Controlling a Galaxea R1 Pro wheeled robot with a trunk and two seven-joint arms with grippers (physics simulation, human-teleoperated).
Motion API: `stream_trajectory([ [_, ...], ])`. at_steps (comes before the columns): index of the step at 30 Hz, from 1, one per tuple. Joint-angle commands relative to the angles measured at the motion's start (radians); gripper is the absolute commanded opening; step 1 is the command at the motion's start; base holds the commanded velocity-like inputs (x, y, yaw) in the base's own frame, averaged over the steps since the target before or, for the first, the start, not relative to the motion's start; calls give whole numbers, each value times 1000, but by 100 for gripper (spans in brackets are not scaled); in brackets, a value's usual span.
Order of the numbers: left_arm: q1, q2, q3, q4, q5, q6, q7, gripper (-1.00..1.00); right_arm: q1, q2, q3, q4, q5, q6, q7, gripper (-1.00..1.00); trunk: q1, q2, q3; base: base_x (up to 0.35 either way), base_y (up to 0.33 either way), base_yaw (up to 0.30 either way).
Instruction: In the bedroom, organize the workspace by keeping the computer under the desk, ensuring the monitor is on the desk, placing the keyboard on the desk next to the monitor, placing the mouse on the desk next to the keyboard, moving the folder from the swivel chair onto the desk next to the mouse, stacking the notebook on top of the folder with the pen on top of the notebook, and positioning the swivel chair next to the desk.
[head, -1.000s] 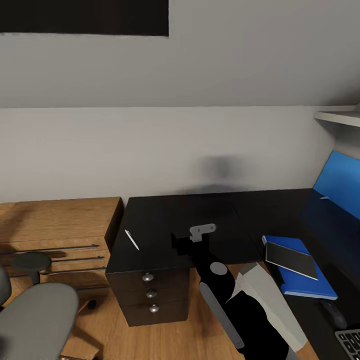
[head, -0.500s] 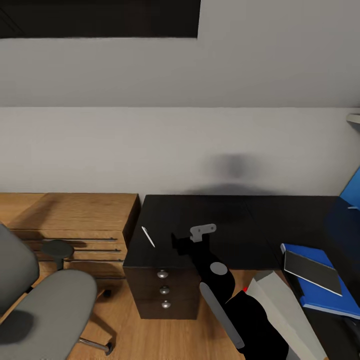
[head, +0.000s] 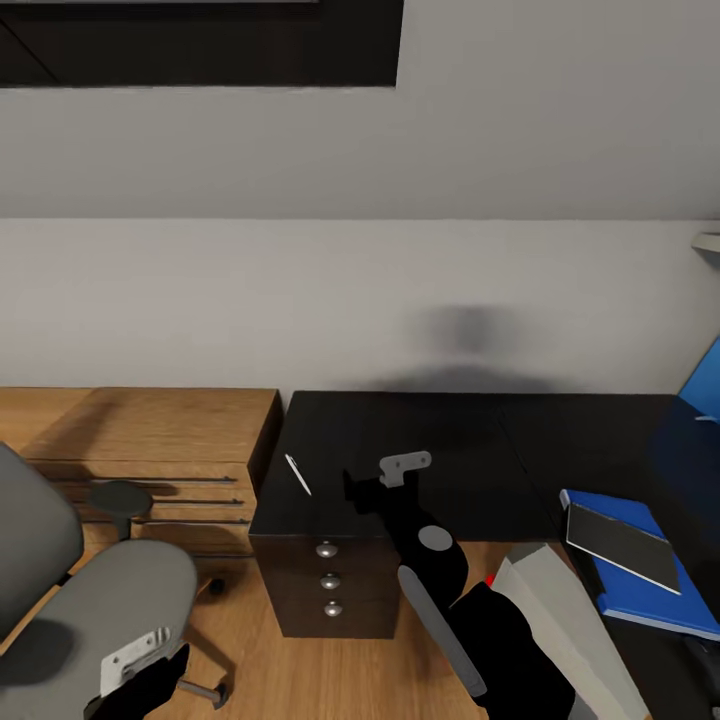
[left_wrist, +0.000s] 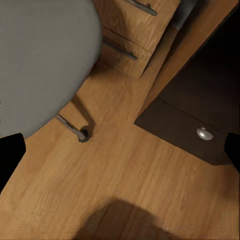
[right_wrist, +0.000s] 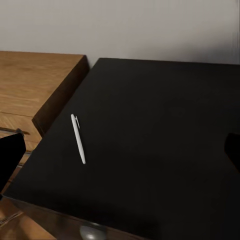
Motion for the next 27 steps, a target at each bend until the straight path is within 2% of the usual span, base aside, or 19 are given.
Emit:
stream_trajectory([
  [1,0,0,9,-16,12,13,7,100,-1,2,1,1,-9,2,-12,100,-4,6,2,0,0,0],
  [5,1,-1,32,-28,14,25,7,100,-1,10,0,35,-8,2,-14,100,-19,34,15,0,0,0],
  [11,1,1,66,30,14,23,7,100,-26,93,-23,206,-4,10,-15,100,-42,76,33,0,0,0],
  [12,1,1,73,41,13,22,7,100,-63,107,-31,258,-4,11,-15,100,-46,83,36,0,0,0],
  [14,1,2,79,48,13,21,6,100,-116,107,-35,320,-5,12,-15,100,-53,97,43,0,0,0],
  [16,1,2,89,57,11,20,5,100,-246,107,-40,484,-9,13,-12,100,-61,111,49,0,0,0],
  [17,1,2,90,58,11,20,5,100,-280,107,-41,529,-11,13,-11,100,-65,118,52,0,0,0],
  [18,1,1,92,60,10,19,5,100,-348,107,-42,617,-21,13,-9,100,-69,125,55,0,0,0],
  [20,1,-1,94,63,9,19,5,100,-473,107,-44,778,-61,8,-7,100,-76,139,62,0,0,0],
  [22,1,-2,94,64,8,18,4,100,-545,107,-45,880,-105,7,-7,100,-84,153,68,0,0,0],
  [24,1,-3,94,64,8,18,4,100,-591,107,-47,962,-148,6,-7,100,-92,167,74,0,0,0],
  [27,1,-3,94,64,8,18,4,100,-619,107,-55,1027,-195,5,-9,100,-103,188,83,0,0,0],
])
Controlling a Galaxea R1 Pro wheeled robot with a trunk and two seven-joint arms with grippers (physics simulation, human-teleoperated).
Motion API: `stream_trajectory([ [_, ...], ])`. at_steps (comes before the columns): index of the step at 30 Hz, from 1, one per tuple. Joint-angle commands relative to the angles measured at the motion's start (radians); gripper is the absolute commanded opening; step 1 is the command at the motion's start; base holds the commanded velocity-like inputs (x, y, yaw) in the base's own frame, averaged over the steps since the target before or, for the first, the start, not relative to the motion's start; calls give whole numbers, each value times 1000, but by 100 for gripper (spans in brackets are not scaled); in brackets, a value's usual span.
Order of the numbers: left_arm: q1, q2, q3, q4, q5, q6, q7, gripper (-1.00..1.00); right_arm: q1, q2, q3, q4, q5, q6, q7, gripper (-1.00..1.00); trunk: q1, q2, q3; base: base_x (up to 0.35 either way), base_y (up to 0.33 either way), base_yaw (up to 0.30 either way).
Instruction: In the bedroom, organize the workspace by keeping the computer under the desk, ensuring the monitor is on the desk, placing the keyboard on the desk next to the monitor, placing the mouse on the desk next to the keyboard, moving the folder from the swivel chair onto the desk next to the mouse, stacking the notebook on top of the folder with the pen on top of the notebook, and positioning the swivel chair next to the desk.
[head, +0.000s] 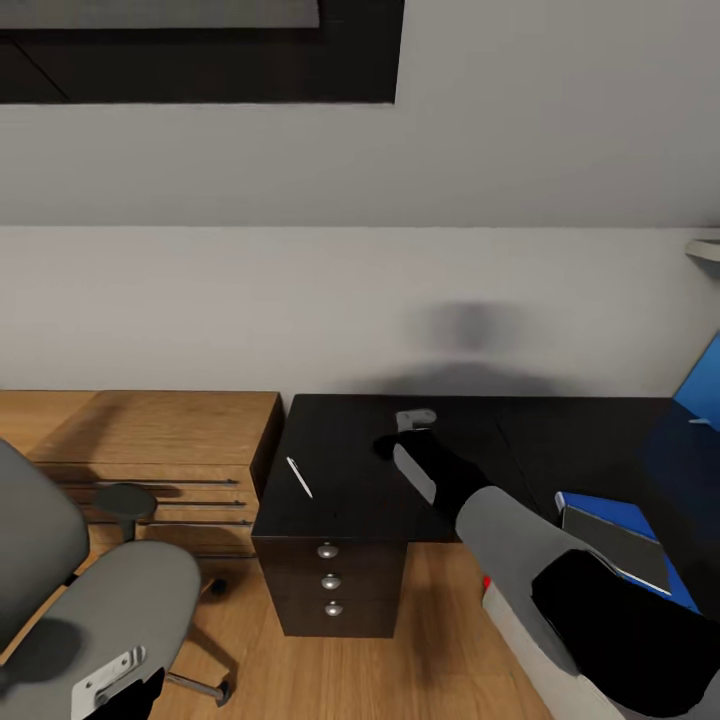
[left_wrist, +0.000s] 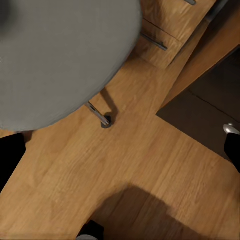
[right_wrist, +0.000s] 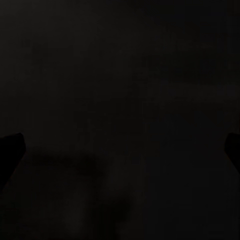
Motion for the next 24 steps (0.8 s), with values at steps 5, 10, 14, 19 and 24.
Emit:
stream_trajectory([
  [5,0,-1,-1,-2,11,5,7,100,-12,0,-4,40,-89,2,-10,100,-19,34,14,0,0,0],
  [10,0,-1,-1,2,12,4,7,100,45,0,-1,36,-121,3,-8,100,-38,69,30,0,0,0],
  [14,0,0,-1,16,10,4,7,100,57,0,3,28,-133,2,-6,100,-42,76,31,0,0,27],
  [19,0,-1,-1,29,9,4,7,100,68,0,4,30,-130,3,-9,100,-42,76,25,0,0,148],
  [24,0,-3,-24,-34,11,14,13,100,83,0,69,32,-127,6,-9,100,-42,76,19,0,0,171],
])
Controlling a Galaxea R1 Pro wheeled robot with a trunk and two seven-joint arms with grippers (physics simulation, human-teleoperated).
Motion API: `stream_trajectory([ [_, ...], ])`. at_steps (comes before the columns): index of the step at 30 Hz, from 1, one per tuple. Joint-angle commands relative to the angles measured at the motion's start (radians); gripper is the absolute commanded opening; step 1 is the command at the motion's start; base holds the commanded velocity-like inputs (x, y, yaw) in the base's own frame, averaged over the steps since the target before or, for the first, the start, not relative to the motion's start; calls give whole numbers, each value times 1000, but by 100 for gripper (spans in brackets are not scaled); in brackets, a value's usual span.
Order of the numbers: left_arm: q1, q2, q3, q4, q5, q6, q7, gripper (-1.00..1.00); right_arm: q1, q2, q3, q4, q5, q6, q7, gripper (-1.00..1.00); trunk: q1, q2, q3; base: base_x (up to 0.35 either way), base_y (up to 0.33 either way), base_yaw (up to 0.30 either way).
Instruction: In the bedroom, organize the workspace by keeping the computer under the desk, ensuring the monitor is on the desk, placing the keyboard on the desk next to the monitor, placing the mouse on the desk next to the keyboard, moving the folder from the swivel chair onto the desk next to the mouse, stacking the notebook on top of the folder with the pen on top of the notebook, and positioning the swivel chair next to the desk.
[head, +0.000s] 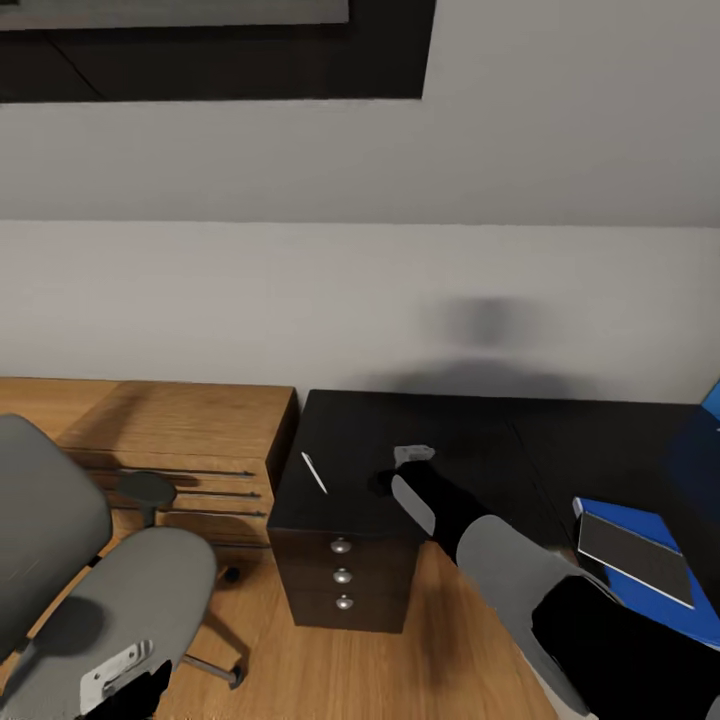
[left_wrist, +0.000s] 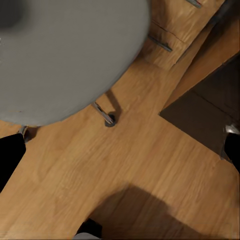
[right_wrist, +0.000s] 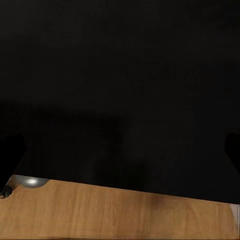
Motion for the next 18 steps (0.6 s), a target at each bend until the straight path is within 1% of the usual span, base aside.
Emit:
stream_trajectory([
  [1,0,0,-2,-27,11,6,9,100,-1,0,13,-1,-8,3,-8,100,1,-2,-3,0,0,172],
  [3,0,-1,-7,-122,11,12,14,100,0,0,28,-2,-8,4,-8,100,1,-2,-6,0,0,172],
  [5,0,-2,-8,-166,11,25,19,100,0,0,32,-2,-8,5,-9,100,1,-2,-8,0,0,172],
  [6,1,-4,-9,-197,12,55,24,100,0,0,35,-2,-8,6,-9,100,1,-2,-10,0,0,172],
  [7,1,-5,-10,-207,12,74,26,100,0,0,37,-2,-8,6,-9,100,1,-2,-11,0,0,172],
  [9,2,-9,-10,-232,14,150,32,100,0,0,49,-3,-8,8,-10,100,1,-2,-13,0,0,172],
  [10,2,-16,-9,-243,17,191,35,100,0,0,71,-4,-8,8,-10,100,1,-2,-15,0,0,172],
  [14,-2,-22,-9,-247,17,206,38,100,0,0,82,-5,-8,8,-10,100,1,-2,-20,0,0,172],
  [18,-33,-23,-7,-248,18,210,38,100,0,0,84,-5,-7,7,-10,100,1,-2,-25,0,0,172],
])
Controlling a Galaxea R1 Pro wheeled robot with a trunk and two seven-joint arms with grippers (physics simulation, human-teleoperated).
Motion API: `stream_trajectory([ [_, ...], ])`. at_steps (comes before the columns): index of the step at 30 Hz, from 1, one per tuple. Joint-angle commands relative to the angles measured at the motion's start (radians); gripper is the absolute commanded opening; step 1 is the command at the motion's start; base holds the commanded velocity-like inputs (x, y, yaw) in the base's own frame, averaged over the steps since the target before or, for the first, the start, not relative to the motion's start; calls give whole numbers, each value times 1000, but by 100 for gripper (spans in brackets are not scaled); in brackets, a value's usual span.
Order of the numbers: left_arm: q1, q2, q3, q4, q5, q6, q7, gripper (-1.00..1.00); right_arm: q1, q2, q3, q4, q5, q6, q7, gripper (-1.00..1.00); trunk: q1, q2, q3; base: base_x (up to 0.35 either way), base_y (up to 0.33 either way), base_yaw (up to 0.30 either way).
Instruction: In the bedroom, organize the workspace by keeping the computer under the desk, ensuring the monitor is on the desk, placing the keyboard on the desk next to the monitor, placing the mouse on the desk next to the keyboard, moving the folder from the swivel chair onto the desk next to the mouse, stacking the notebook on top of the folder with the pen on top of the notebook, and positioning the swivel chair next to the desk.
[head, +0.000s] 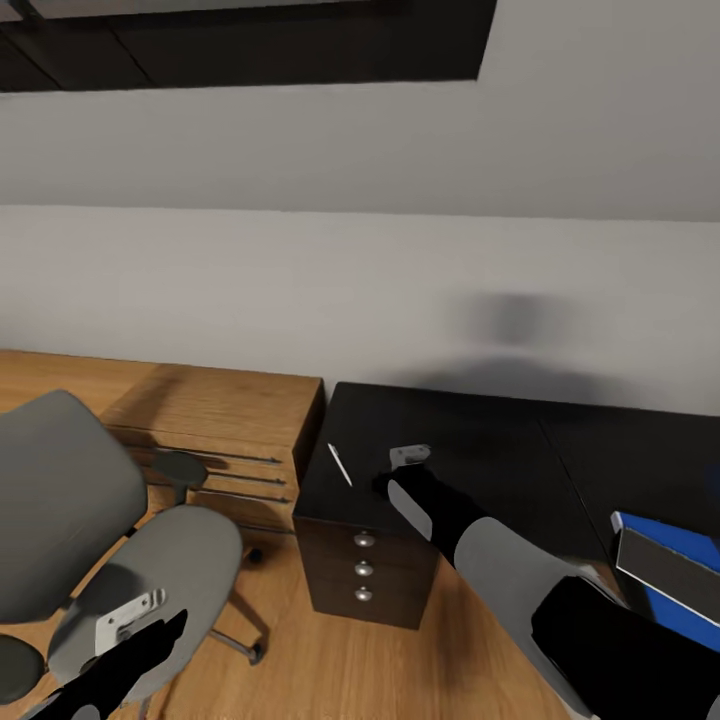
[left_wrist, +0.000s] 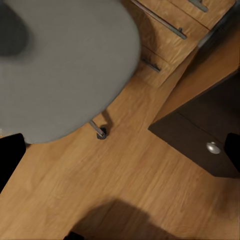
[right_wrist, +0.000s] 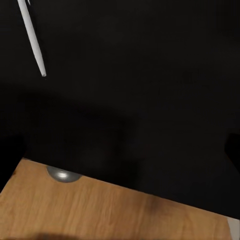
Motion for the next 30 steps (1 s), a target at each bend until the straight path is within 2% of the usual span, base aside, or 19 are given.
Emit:
stream_trajectory([
  [1,-3,0,0,-2,10,4,8,100,-1,0,7,-1,-8,3,-8,100,1,-2,-3,0,0,172],
  [7,-12,-4,1,10,6,6,5,100,-1,0,10,-1,-7,1,-9,100,1,-2,-10,29,0,164],
  [14,-13,-4,-2,19,2,5,3,100,-1,0,12,-1,-6,0,-6,100,1,-2,-13,237,0,51],
  [23,-13,-5,-2,21,1,3,2,100,0,0,43,0,-5,-2,1,100,1,-2,-13,204,0,2],
  [28,-13,-4,0,19,2,5,1,100,9,0,53,2,3,-3,40,100,1,-2,-13,255,0,0],
  [30,-13,-1,5,14,3,7,0,100,12,0,70,1,9,-3,51,100,1,-2,-13,36,0,0],
])
